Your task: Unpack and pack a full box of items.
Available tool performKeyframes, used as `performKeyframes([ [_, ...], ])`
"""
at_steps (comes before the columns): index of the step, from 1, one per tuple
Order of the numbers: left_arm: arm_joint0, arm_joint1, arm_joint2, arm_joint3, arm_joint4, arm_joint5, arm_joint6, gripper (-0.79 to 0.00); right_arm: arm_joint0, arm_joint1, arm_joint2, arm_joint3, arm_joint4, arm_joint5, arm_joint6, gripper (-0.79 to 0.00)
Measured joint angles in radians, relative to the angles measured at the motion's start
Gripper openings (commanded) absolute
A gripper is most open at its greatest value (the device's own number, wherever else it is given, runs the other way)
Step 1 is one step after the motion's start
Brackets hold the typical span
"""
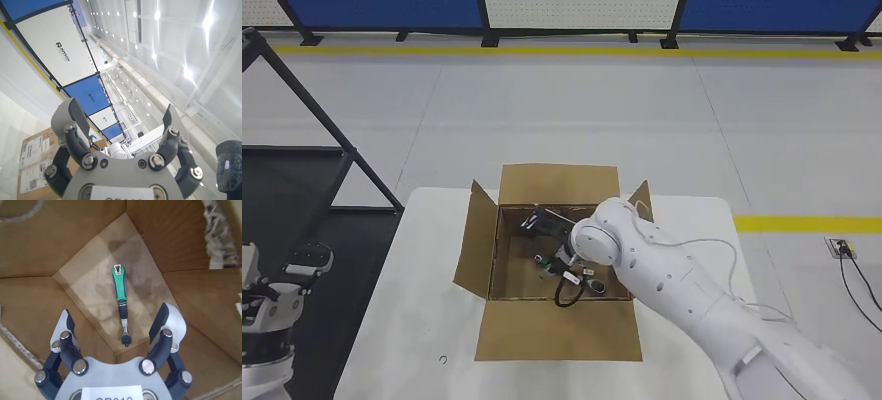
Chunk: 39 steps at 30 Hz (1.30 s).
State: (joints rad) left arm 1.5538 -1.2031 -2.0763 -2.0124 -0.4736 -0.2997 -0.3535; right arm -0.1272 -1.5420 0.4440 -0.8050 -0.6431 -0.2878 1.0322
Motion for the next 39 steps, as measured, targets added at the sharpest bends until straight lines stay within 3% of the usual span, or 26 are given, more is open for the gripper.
performKeyframes([
  [4,-0.001,0.001,-0.005,0.003,0.0,0.003,-0.007,0.0,0.016,-0.036,-0.018,0.103,0.018,-0.049,-0.005,-0.095],
  [12,-0.002,0.002,-0.013,0.005,-0.017,-0.007,-0.03,0.0,0.018,-0.099,-0.046,0.263,0.011,-0.048,-0.049,-0.022],
  [17,0.0,0.003,-0.021,0.012,-0.024,-0.008,-0.035,0.0,0.023,-0.132,-0.062,0.339,-0.009,-0.067,-0.062,-0.04],
  [18,0.0,0.003,-0.022,0.013,-0.025,-0.008,-0.035,0.0,0.024,-0.139,-0.067,0.353,-0.017,-0.068,-0.063,-0.052],
  [20,-0.001,0.003,-0.022,0.013,-0.025,-0.007,-0.034,0.0,0.026,-0.15,-0.071,0.37,-0.027,-0.067,-0.067,-0.24],
  [22,-0.002,0.003,-0.021,0.012,-0.024,-0.006,-0.034,0.0,0.026,-0.161,-0.076,0.39,-0.037,-0.062,-0.07,-0.277],
  [24,-0.003,0.003,-0.019,0.01,-0.02,-0.005,-0.033,0.0,0.026,-0.171,-0.078,0.405,-0.042,-0.06,-0.074,-0.4],
  [39,-0.002,0.003,-0.011,0.001,-0.001,-0.007,-0.02,0.0,0.028,-0.23,-0.082,0.507,-0.08,-0.081,-0.083,-0.456],
])
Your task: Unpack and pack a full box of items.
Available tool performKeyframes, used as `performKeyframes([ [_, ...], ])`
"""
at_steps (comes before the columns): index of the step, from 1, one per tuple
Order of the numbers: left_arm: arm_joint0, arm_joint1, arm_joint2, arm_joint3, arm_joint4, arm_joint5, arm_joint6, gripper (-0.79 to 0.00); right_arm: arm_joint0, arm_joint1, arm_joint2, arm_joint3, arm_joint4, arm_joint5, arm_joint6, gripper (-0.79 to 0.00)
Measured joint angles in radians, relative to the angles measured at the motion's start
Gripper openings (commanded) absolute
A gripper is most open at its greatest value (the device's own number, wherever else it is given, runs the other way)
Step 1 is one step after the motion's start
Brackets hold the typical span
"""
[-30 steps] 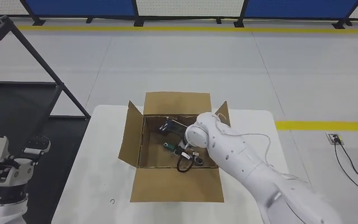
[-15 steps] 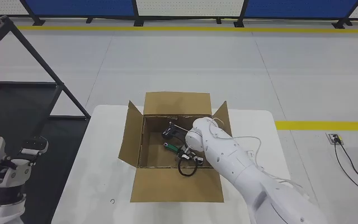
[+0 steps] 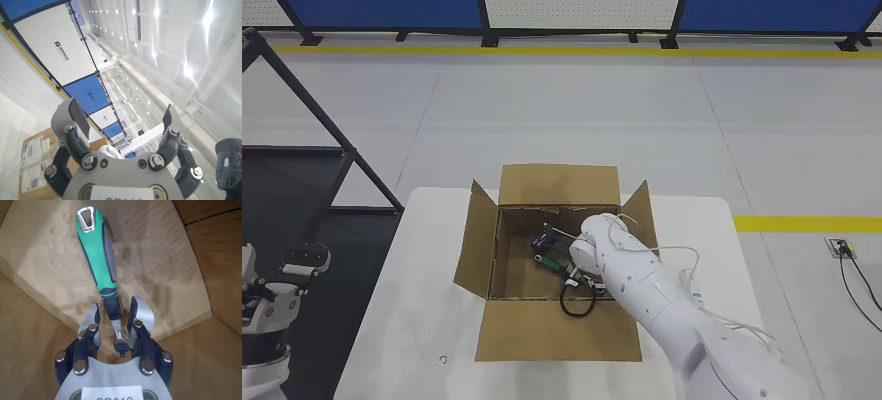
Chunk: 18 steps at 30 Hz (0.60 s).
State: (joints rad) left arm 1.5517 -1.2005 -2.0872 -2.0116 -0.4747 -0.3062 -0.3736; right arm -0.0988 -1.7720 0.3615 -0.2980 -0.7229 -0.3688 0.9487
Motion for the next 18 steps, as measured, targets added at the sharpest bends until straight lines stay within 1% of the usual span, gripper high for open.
performKeyframes([
  [4,0.0,0.0,0.003,0.003,0.002,-0.001,0.004,0.0,-0.001,-0.012,0.002,0.018,-0.004,-0.013,0.007,-0.48],
  [8,-0.003,0.0,0.004,0.007,0.003,0.0,0.009,0.0,0.0,-0.022,0.003,0.036,-0.011,-0.018,0.007,-0.573],
  [9,-0.003,0.0,0.004,0.007,0.003,0.0,0.009,0.0,0.0,-0.024,0.003,0.04,-0.013,-0.018,0.009,-0.603],
  [10,-0.003,0.0,0.004,0.008,0.003,0.0,0.01,0.0,0.0,-0.027,0.003,0.046,-0.016,-0.018,0.01,-0.659],
  [11,-0.004,0.0,0.004,0.009,0.002,-0.001,0.01,0.0,0.001,-0.029,0.004,0.05,-0.018,-0.017,0.011,-0.754],
  [12,-0.004,0.0,0.004,0.01,0.002,-0.001,0.011,0.0,0.001,-0.031,0.004,0.054,-0.019,-0.016,0.012,-0.785],
  [18,-0.008,0.0,0.003,0.014,0.0,-0.002,0.013,0.0,0.02,-0.038,0.017,0.078,-0.017,-0.022,-0.001,-0.785],
])
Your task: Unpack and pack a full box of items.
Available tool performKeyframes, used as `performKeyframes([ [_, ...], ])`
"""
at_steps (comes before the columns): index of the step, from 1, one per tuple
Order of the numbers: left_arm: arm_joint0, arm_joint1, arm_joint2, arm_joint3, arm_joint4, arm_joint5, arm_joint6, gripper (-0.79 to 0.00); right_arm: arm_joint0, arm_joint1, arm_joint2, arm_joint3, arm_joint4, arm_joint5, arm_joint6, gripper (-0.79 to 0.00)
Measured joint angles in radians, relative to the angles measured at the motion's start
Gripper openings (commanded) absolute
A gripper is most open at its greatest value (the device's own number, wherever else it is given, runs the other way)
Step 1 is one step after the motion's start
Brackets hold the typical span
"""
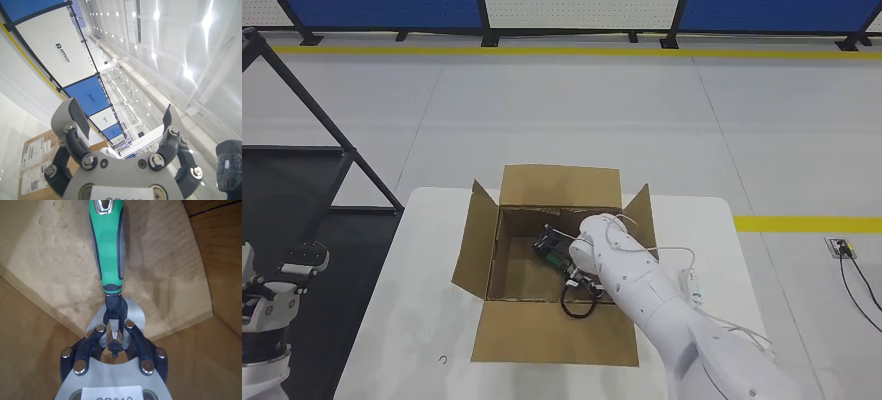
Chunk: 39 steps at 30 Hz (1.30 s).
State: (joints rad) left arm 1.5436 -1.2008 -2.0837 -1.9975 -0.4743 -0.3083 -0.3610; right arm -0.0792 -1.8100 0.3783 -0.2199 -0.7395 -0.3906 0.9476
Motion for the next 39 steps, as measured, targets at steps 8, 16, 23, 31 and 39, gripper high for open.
performKeyframes([
  [8,-0.013,0.001,0.016,-0.003,0.01,0.009,-0.006,0.0,0.056,0.012,0.034,0.009,0.027,-0.087,-0.032,-0.785],
  [16,-0.028,0.003,0.042,-0.01,0.028,0.019,-0.017,0.0,0.105,0.043,0.061,-0.022,0.023,-0.172,-0.071,-0.785],
  [23,-0.039,0.004,0.062,-0.012,0.042,0.022,-0.021,0.0,0.126,0.09,0.092,-0.127,0.009,-0.199,-0.079,-0.785],
  [31,-0.045,0.005,0.078,-0.01,0.049,0.019,-0.019,0.0,0.053,0.225,0.221,-0.473,-0.019,-0.117,-0.063,-0.785],
  [39,-0.046,0.005,0.082,-0.006,0.048,0.018,-0.015,0.0,-0.311,0.413,0.531,-1.257,-0.203,0.095,0.198,-0.785],
])
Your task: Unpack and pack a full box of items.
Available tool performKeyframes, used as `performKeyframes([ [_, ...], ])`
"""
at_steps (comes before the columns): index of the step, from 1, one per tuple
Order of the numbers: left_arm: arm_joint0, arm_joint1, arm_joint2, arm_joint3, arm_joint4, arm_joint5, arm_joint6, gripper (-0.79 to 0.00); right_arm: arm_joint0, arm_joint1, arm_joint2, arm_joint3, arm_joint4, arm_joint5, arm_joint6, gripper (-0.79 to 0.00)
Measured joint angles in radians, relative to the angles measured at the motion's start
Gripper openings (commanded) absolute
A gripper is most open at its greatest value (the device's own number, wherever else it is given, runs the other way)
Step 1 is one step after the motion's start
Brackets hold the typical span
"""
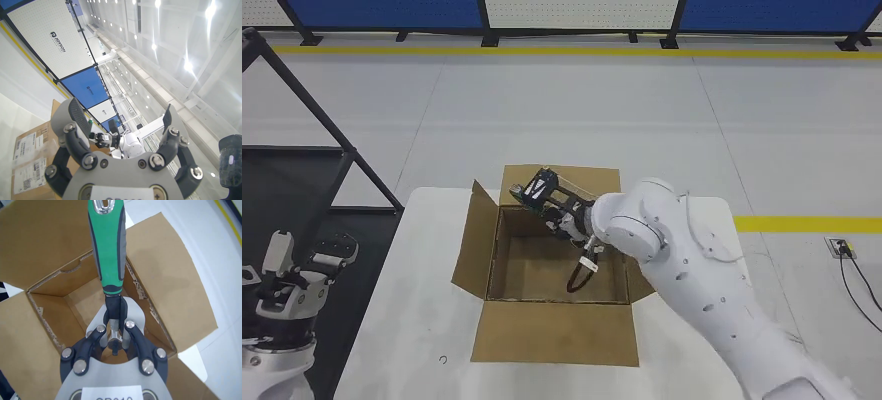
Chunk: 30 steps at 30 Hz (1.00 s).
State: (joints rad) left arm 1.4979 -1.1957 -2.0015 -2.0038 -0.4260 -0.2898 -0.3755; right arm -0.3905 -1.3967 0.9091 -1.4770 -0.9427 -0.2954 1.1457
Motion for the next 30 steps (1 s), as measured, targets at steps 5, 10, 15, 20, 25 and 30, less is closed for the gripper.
performKeyframes([
  [5,0.0,0.0,0.003,0.002,0.003,0.0,0.002,0.0,-0.168,0.036,0.125,-0.287,-0.057,0.053,0.006,-0.785],
  [10,0.0,0.001,0.008,0.004,0.002,0.0,0.001,0.0,-0.238,0.045,0.19,-0.417,-0.168,0.214,-0.047,-0.785],
  [15,-0.005,0.002,0.02,0.006,0.007,0.006,-0.01,0.0,-0.327,0.054,0.278,-0.551,-0.287,0.4,-0.065,-0.785],
  [20,-0.016,0.003,0.043,0.003,0.018,0.016,-0.028,0.0,-0.454,0.066,0.398,-0.698,-0.359,0.521,-0.049,-0.785],
  [25,-0.029,0.005,0.075,-0.005,0.036,0.025,-0.044,0.0,-0.582,0.074,0.521,-0.777,-0.39,0.583,-0.021,-0.785],
  [30,-0.04,0.005,0.105,-0.013,0.057,0.03,-0.046,0.0,-0.658,0.08,0.607,-0.747,-0.34,0.579,0.047,-0.785],
])
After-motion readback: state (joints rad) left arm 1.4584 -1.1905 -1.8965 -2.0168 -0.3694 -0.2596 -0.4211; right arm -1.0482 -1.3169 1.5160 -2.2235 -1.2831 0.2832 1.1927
